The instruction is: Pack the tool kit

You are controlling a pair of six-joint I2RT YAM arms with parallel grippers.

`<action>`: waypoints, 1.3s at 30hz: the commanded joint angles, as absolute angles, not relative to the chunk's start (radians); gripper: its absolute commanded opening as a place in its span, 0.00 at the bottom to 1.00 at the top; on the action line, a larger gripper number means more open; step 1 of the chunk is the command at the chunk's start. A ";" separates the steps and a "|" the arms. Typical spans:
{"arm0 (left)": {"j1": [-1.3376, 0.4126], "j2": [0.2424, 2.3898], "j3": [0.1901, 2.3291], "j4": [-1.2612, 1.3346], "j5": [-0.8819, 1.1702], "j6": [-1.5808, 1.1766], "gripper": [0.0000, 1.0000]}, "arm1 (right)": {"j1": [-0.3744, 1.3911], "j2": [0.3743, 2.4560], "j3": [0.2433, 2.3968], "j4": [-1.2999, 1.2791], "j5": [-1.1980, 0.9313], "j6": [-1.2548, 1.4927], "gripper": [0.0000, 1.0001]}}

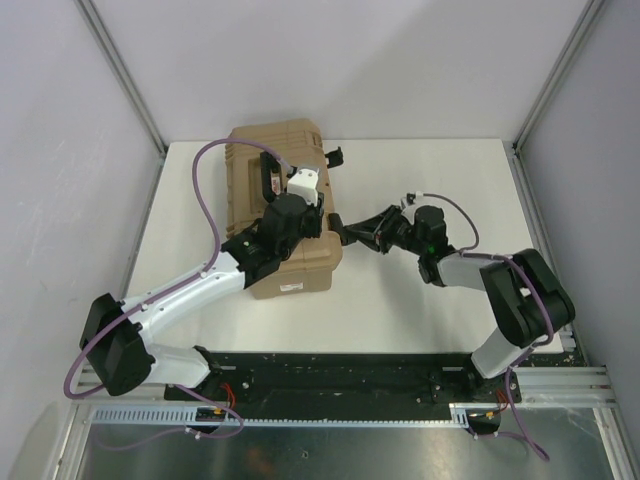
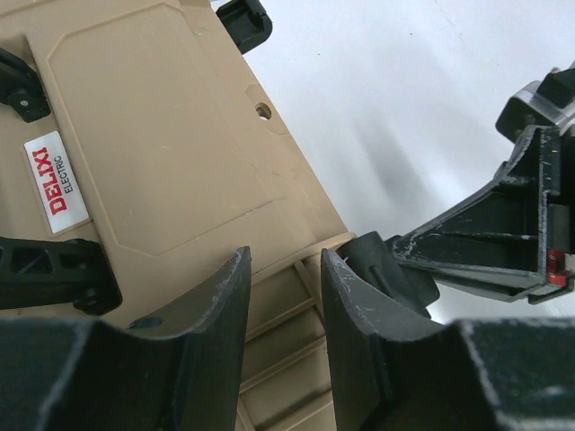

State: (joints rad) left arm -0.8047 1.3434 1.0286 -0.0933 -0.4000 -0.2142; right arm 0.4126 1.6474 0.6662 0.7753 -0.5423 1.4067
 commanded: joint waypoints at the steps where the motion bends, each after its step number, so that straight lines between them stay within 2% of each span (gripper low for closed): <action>1: -0.832 1.455 0.912 -0.466 -0.296 -0.299 0.41 | 0.460 1.539 0.664 0.715 -0.661 1.311 0.25; 11: -0.833 1.447 0.913 -0.466 -0.339 -0.335 0.42 | 0.480 1.468 0.685 0.612 -0.652 1.210 0.19; 17: -0.834 1.453 0.950 -0.467 -0.292 -0.331 0.56 | 0.529 1.446 0.761 0.342 -0.556 0.951 0.22; 20: -0.833 1.456 0.956 -0.467 -0.275 -0.328 0.60 | 0.542 1.450 0.770 0.268 -0.523 0.881 0.27; 26: -0.833 1.451 0.952 -0.468 -0.268 -0.317 0.65 | 0.551 1.461 0.774 0.217 -0.495 0.819 0.45; 39: -0.834 1.460 0.946 -0.468 -0.265 -0.314 0.67 | 0.574 1.454 0.791 0.202 -0.475 0.759 0.65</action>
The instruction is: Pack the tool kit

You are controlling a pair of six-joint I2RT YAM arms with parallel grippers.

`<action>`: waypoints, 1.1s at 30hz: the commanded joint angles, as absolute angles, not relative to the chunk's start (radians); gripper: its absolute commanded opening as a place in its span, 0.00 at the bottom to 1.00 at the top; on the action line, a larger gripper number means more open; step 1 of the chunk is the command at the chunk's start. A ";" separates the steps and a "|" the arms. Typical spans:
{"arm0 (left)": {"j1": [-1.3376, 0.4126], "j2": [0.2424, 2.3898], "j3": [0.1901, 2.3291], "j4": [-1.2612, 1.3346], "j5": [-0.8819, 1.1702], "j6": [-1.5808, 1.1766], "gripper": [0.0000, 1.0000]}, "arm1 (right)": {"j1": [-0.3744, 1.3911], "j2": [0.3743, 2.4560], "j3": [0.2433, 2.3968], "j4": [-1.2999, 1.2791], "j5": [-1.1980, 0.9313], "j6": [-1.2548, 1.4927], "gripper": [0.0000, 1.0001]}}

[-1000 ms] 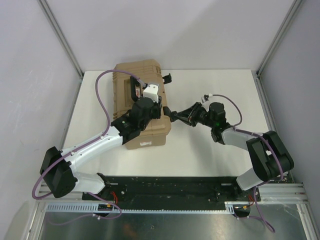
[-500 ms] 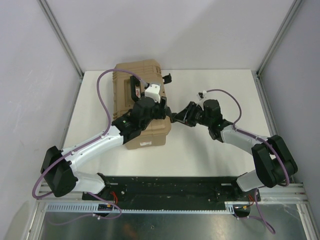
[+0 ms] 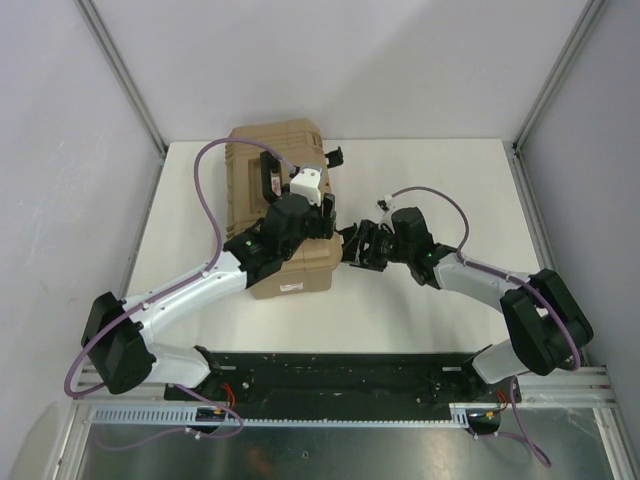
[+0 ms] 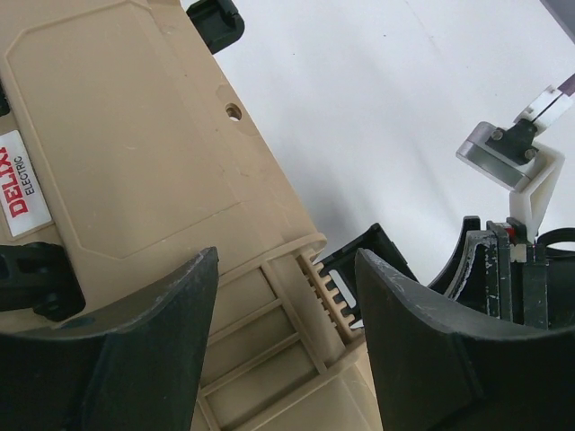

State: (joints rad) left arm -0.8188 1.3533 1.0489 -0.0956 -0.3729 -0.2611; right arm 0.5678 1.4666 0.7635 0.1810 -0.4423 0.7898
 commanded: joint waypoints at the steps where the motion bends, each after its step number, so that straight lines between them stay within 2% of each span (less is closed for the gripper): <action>1: -0.834 1.461 0.946 -0.468 -0.265 -0.314 0.67 | 0.574 1.448 0.791 0.205 -0.468 0.762 0.66; 11: -0.834 1.463 0.949 -0.468 -0.280 -0.305 0.68 | 0.549 1.404 0.801 0.088 -0.358 0.753 0.66; 17: -0.833 1.466 0.951 -0.469 -0.292 -0.298 0.68 | 0.533 1.388 0.769 0.024 -0.250 0.798 0.56; 21: -0.833 1.468 0.951 -0.469 -0.296 -0.296 0.68 | 0.512 1.379 0.731 0.053 -0.225 0.848 0.55; 26: -0.833 1.471 0.948 -0.469 -0.295 -0.289 0.68 | 0.487 1.457 0.723 0.210 -0.308 0.933 0.62; 33: -0.834 1.459 0.933 -0.469 -0.288 -0.280 0.67 | 0.478 1.569 0.723 0.574 -0.479 1.108 0.70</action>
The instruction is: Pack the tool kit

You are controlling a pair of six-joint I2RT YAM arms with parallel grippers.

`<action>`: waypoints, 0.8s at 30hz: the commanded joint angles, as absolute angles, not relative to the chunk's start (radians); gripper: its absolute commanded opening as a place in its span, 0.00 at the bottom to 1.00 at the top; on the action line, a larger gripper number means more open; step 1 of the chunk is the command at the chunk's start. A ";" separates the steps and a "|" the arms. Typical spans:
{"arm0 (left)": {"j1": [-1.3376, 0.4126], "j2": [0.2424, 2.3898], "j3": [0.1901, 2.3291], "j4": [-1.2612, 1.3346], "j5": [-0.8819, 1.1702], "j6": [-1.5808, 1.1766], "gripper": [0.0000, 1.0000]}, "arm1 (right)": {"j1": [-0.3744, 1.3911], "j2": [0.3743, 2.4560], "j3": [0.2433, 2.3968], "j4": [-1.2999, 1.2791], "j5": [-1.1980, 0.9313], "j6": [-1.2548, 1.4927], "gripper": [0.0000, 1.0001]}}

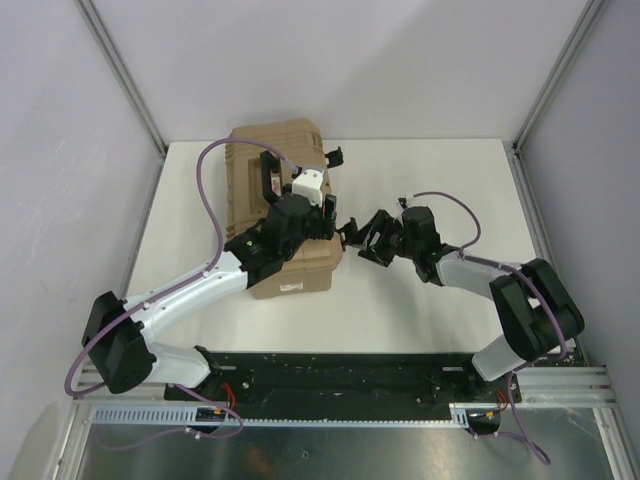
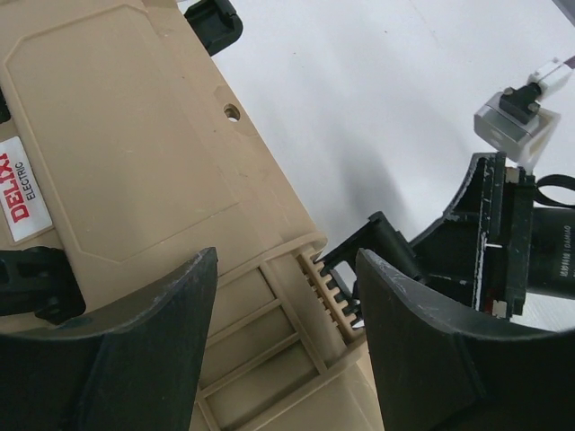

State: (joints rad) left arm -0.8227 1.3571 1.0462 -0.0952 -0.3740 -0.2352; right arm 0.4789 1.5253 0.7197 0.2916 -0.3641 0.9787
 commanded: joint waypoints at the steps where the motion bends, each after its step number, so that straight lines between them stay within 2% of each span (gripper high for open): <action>1: -0.834 1.459 0.931 -0.469 -0.287 -0.280 0.67 | 0.479 1.583 0.723 0.617 -0.500 1.134 0.71; 16: -0.833 1.464 0.941 -0.469 -0.304 -0.276 0.64 | 0.492 1.706 0.670 0.991 -0.586 1.338 0.71; 24: -0.834 1.473 0.954 -0.469 -0.306 -0.275 0.64 | 0.497 1.666 0.666 1.019 -0.591 1.304 0.74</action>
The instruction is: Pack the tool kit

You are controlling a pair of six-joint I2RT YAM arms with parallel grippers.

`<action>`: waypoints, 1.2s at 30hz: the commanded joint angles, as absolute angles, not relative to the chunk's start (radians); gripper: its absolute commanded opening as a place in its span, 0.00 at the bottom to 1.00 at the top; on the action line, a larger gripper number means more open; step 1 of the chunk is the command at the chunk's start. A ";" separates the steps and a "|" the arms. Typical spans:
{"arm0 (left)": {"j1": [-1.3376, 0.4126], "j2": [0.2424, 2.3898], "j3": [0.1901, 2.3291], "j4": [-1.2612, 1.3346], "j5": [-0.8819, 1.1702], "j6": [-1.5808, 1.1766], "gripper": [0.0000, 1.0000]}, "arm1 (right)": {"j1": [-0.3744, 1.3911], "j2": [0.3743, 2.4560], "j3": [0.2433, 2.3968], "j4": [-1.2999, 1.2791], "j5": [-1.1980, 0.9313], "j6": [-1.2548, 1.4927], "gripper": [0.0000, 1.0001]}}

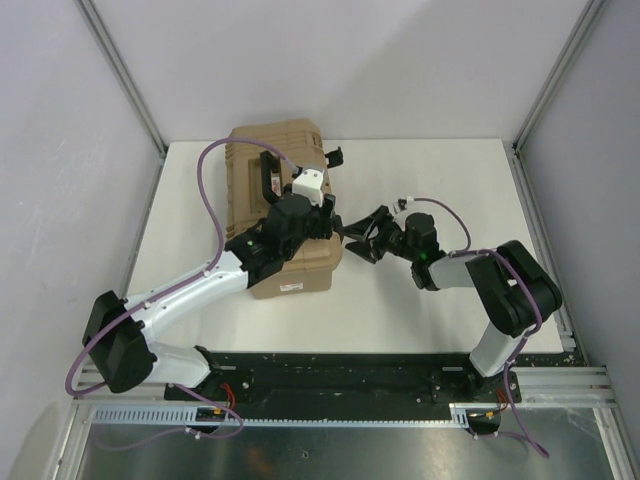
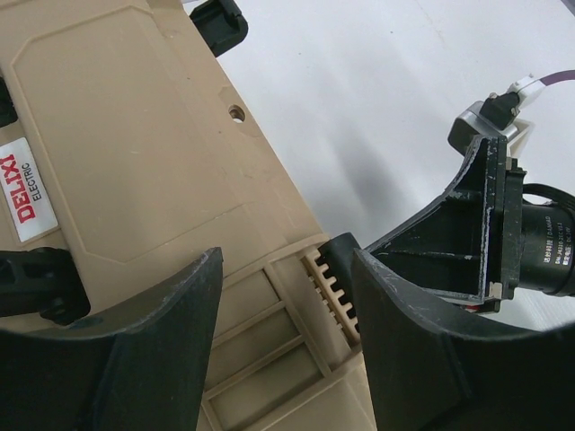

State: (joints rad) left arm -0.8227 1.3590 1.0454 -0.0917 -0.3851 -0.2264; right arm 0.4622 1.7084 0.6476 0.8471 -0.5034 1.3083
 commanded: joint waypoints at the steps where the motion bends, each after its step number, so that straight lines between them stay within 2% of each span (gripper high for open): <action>1: -0.834 1.474 0.955 -0.469 -0.306 -0.274 0.64 | 0.496 1.661 0.666 1.024 -0.594 1.304 0.75; 10: -0.834 1.477 0.967 -0.469 -0.315 -0.269 0.64 | 0.528 1.740 0.666 1.258 -0.582 1.524 0.76; 22: -0.834 1.472 0.979 -0.469 -0.329 -0.262 0.64 | 0.614 1.846 0.624 1.515 -0.402 1.891 0.81; 32: -0.833 1.459 0.964 -0.475 -0.376 -0.277 0.64 | 0.647 1.850 0.577 1.591 -0.280 1.925 0.80; 36: -0.834 1.455 0.965 -0.478 -0.377 -0.278 0.64 | 0.654 1.823 0.549 1.597 -0.231 1.921 0.77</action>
State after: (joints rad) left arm -0.8246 1.3701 1.0668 -0.1162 -0.4328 -0.2100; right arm 0.6243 1.8572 0.5476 1.1900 -0.2859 1.8965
